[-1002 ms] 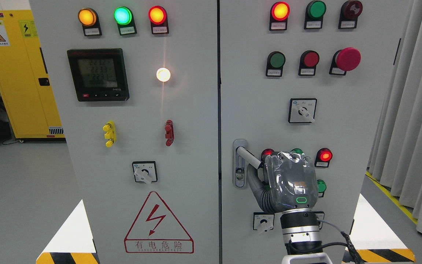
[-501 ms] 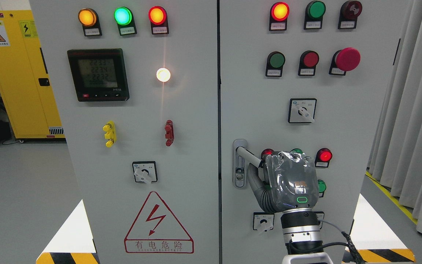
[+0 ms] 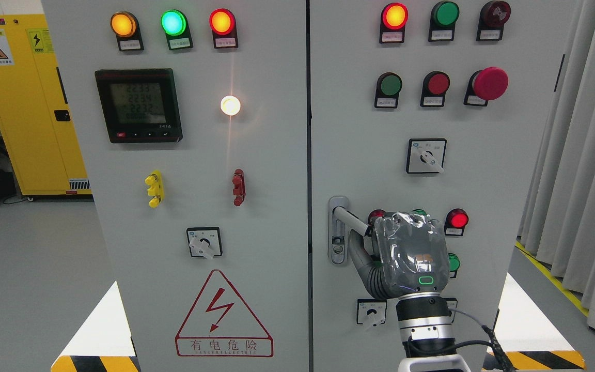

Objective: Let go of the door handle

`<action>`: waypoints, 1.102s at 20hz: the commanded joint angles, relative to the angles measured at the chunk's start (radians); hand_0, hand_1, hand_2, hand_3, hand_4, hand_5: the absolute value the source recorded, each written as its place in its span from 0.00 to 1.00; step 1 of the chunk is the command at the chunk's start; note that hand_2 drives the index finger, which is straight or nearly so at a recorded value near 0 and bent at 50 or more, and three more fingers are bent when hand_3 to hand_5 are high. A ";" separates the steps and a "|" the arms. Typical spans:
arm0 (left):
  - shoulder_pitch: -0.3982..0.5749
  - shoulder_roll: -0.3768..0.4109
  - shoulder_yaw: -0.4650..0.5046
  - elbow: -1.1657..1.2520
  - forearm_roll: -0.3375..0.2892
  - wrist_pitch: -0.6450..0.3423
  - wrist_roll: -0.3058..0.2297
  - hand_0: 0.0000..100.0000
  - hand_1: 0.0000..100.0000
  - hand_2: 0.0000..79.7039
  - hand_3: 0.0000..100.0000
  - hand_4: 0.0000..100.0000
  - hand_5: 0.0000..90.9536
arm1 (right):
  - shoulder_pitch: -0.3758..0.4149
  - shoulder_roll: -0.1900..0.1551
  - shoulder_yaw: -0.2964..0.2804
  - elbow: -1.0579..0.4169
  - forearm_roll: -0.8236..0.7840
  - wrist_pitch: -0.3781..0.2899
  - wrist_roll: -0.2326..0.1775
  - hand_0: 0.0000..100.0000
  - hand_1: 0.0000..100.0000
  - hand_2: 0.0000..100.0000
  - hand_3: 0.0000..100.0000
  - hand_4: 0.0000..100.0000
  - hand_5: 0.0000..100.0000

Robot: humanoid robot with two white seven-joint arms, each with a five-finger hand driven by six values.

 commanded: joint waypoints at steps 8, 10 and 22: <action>0.000 0.000 0.000 -0.012 0.000 0.000 0.000 0.12 0.56 0.00 0.00 0.00 0.00 | -0.003 -0.002 -0.014 -0.005 0.000 -0.001 -0.002 0.59 0.45 0.96 1.00 1.00 1.00; 0.000 0.000 0.000 -0.012 0.000 0.000 0.000 0.12 0.56 0.00 0.00 0.00 0.00 | -0.002 -0.002 -0.014 -0.008 0.000 -0.001 -0.002 0.59 0.45 0.96 1.00 1.00 1.00; 0.000 0.000 0.000 -0.012 0.000 0.000 0.000 0.12 0.56 0.00 0.00 0.00 0.00 | -0.005 -0.002 -0.014 -0.008 0.000 -0.001 0.000 0.58 0.45 0.96 1.00 1.00 1.00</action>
